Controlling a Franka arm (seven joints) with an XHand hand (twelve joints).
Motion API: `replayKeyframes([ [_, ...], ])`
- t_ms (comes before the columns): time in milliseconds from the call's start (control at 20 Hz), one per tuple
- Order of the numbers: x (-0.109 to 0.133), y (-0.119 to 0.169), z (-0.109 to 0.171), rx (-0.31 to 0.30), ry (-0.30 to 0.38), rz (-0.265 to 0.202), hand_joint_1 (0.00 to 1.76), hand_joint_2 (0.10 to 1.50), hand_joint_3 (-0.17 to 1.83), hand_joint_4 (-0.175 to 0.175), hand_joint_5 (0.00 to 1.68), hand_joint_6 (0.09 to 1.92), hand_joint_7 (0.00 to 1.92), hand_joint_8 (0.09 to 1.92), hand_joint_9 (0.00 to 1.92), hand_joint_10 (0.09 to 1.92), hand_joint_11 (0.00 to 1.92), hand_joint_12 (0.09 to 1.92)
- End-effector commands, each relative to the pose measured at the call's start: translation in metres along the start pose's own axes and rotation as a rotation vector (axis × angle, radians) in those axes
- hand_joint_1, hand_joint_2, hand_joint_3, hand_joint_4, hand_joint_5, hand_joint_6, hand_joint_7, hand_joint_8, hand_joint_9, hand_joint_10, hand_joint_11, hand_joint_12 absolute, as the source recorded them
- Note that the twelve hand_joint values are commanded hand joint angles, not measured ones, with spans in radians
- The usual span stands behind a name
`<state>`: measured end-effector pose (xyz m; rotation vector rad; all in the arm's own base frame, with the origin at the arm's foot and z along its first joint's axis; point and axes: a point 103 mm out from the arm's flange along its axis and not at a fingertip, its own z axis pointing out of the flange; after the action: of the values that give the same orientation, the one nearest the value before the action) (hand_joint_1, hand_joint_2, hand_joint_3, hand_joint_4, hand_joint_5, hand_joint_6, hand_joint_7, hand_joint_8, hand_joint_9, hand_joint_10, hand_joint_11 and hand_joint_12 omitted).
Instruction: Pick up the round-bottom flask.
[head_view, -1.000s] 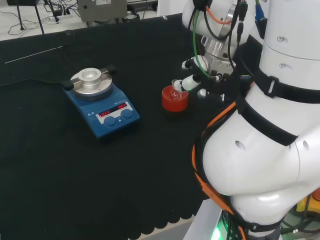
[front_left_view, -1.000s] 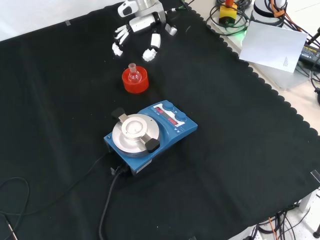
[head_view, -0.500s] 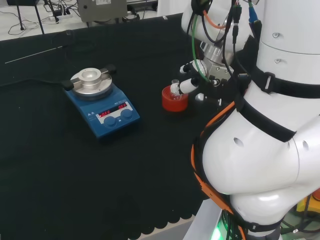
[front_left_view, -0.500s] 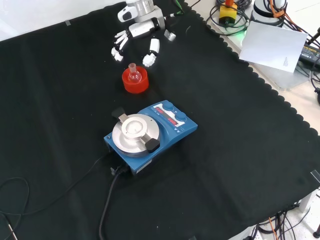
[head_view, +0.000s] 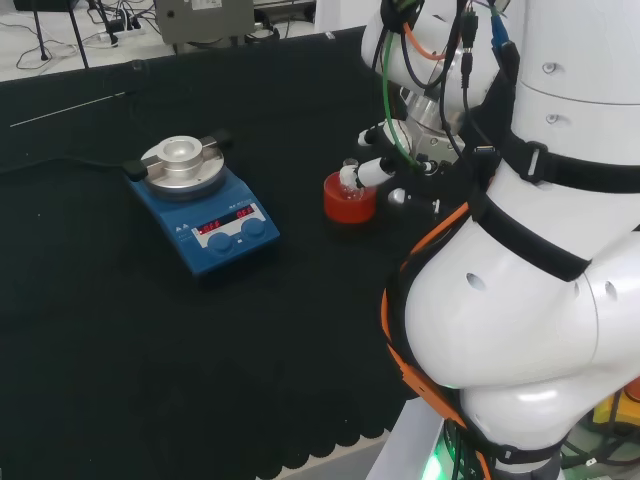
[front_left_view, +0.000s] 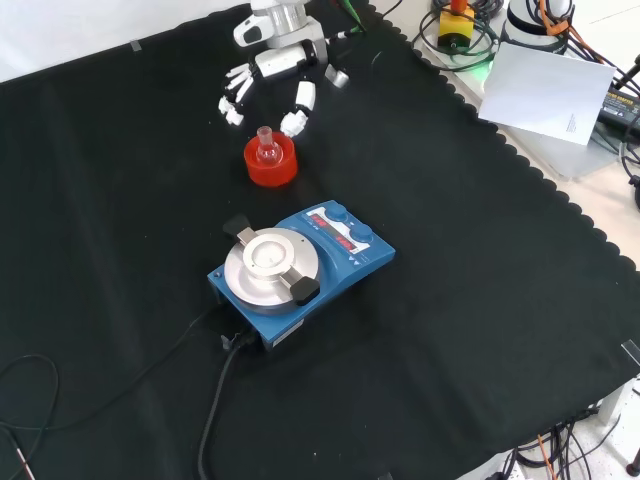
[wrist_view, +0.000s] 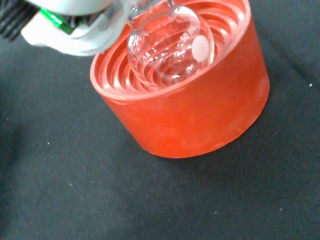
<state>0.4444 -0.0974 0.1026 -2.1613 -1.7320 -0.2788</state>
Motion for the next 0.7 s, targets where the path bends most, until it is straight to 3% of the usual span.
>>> replayKeyframes([
  [50, 0.0030, 0.0045, 0.0086, 0.007, 0.004, -0.007, 0.85, 0.59, 0.53, -0.043, 0.62, 0.10, 0.21, 0.64, 0.38, 0.70, 0.00, 1.34],
  [350, 0.0054, 0.0072, 0.0152, 0.001, 0.019, -0.009, 0.87, 0.58, 0.55, -0.046, 0.66, 0.15, 0.22, 0.63, 0.39, 0.69, 0.00, 1.35],
  [600, 0.0053, 0.0096, 0.0155, -0.011, 0.038, 0.000, 0.89, 0.57, 0.58, -0.050, 0.58, 0.57, 0.24, 0.63, 0.41, 0.68, 0.00, 1.36],
  [700, 0.0049, 0.0095, 0.0154, -0.014, 0.037, 0.002, 0.89, 0.57, 0.59, -0.051, 0.57, 0.65, 0.24, 0.63, 0.41, 0.68, 0.00, 1.36],
])
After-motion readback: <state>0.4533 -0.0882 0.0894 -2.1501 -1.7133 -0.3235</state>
